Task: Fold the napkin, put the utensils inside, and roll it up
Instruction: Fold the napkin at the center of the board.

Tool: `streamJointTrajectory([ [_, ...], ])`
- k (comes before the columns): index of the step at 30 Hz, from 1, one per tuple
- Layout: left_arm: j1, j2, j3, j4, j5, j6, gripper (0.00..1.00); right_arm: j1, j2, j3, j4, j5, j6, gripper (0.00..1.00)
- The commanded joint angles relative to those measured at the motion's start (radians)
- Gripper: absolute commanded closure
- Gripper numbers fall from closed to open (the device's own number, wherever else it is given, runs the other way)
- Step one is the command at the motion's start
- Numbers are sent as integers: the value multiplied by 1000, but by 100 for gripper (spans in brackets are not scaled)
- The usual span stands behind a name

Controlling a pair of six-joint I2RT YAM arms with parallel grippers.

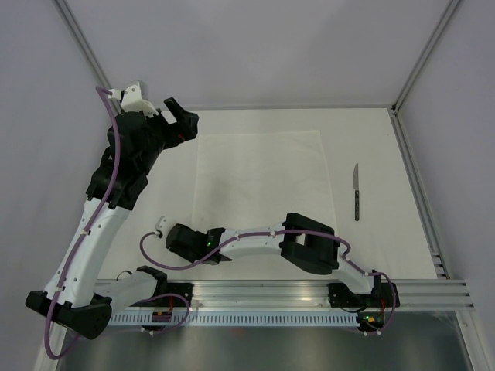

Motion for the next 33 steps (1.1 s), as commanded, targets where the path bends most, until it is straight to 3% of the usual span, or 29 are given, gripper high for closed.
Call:
streamJointTrajectory([
  [1,-2,-9,-7,15,-21,41,0,5,-20,-11,-1,51,15,57],
  [8,-2,3,-10,19,-20,33,0,7,-31,-13,-13,53,28,56],
  [11,-2,3,-10,18,-29,31,0,7,-40,-19,-17,52,53,64],
  [33,0,20,-14,36,-33,38,0,-27,-45,-69,-25,-10,127,64],
])
